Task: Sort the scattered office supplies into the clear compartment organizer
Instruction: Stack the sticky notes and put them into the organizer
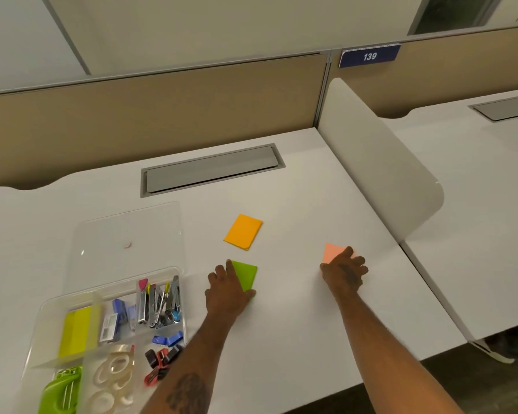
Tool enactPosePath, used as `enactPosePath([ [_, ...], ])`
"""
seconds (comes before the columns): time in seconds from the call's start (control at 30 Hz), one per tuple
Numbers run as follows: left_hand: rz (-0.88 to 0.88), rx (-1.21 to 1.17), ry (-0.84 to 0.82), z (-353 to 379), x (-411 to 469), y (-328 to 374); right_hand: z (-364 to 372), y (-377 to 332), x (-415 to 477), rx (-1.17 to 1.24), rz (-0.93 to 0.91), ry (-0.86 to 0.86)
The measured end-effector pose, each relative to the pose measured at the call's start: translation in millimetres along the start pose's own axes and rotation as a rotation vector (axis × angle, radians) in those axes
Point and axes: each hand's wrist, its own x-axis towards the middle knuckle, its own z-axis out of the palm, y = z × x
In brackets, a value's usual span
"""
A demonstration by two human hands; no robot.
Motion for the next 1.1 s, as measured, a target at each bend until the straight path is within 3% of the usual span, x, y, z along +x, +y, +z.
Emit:
enactPosePath([
  [0.37, -0.257, -0.217, -0.12, 3, 3, -1, -7, 15, 10, 0.128, 0.155, -0.155],
  [0.6, -0.185, -0.256, -0.148, 1, -5, -3, -9, 20, 2, 0.083, 0.104, -0.104],
  [0.93, -0.081, -0.671, -0.087, -20, -11, -7, -4, 7, -18, 0.629, -0.126, -0.124],
  [1.1, 0.003, -0.781, 0.024, -49, -16, -28, -1, -21, -41, 0.769, -0.205, -0.16],
])
